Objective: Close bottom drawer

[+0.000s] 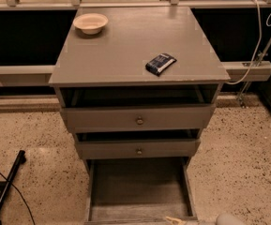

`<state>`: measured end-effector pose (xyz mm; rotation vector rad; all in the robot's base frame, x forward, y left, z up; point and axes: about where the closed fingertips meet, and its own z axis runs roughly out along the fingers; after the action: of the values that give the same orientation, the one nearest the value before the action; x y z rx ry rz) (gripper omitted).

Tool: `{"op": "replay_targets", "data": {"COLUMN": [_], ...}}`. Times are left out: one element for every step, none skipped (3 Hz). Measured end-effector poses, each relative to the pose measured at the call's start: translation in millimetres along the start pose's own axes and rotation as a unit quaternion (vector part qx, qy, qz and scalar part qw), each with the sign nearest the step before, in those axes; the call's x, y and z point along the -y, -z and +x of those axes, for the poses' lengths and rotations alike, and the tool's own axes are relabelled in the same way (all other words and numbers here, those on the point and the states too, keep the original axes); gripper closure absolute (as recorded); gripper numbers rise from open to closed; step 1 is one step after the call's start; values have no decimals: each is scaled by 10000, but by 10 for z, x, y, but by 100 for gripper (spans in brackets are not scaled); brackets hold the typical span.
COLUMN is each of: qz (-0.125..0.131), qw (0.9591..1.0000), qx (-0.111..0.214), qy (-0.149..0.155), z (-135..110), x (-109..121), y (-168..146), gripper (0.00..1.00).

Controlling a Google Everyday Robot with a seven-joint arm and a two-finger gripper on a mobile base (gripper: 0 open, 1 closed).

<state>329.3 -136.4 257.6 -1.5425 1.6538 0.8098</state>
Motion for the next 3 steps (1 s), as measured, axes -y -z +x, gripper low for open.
{"op": "replay_targets", "data": {"qz": [-23,22,128], "qw": [9999,9991,9969], "qx": [-89,-404,-739], "qy": [-62,-132,-241], "z": [84,191,354], "x": [-41,-50,-11], "y": [-233,-425,-673], "gripper": [42,65,88]}}
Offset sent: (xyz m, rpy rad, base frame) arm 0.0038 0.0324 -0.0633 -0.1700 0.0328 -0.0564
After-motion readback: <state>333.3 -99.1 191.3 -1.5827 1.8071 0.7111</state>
